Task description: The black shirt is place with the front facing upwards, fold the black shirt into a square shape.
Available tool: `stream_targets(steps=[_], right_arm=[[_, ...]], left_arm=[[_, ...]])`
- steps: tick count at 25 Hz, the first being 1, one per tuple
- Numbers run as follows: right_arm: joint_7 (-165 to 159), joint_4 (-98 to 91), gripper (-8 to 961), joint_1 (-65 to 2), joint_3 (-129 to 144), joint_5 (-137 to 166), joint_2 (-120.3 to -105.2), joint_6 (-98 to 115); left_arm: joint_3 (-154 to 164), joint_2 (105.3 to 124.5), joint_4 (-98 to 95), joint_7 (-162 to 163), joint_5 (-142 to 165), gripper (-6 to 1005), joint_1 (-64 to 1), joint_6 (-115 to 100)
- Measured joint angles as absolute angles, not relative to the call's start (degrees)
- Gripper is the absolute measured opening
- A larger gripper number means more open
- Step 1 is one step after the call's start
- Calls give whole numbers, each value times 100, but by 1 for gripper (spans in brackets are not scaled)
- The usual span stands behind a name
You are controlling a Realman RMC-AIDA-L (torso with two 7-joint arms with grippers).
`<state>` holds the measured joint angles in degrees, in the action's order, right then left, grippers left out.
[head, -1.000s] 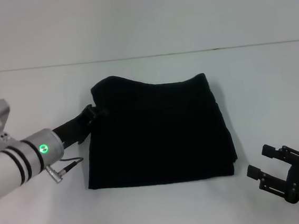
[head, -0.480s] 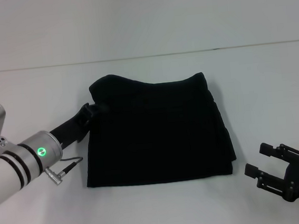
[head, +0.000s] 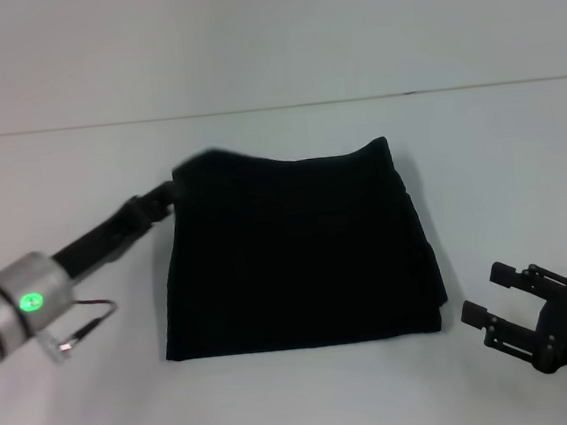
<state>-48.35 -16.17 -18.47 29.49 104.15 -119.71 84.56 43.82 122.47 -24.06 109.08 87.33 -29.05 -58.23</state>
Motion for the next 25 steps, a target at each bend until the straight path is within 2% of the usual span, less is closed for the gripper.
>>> stream_targets(steps=[1, 6, 9, 18, 25], right_arm=[[-4834, -1617, 742, -1863, 2939, 10415, -11973, 8456], [-4815, -1617, 742, -1989, 2923, 10415, -11981, 8473], [-4679, -1613, 743, -2051, 2950, 10433, -11988, 8532], [-3919, -1415, 743, -2116, 3194, 10467, -12020, 8421], [-3510, -1150, 743, -2052, 3182, 10468, -12018, 7983]], left_arm=[[4399, 12183, -2487, 10887, 8743, 514, -2808, -5908], [4467, 11879, -2868, 10296, 9085, 693, -2516, -6819], [4468, 11801, -3299, 9612, 9717, 768, -2388, -7842], [4481, 12175, -4384, 7446, 10778, 944, -1641, -8871], [4365, 12315, -4343, 6769, 10949, 957, -1289, -8803]])
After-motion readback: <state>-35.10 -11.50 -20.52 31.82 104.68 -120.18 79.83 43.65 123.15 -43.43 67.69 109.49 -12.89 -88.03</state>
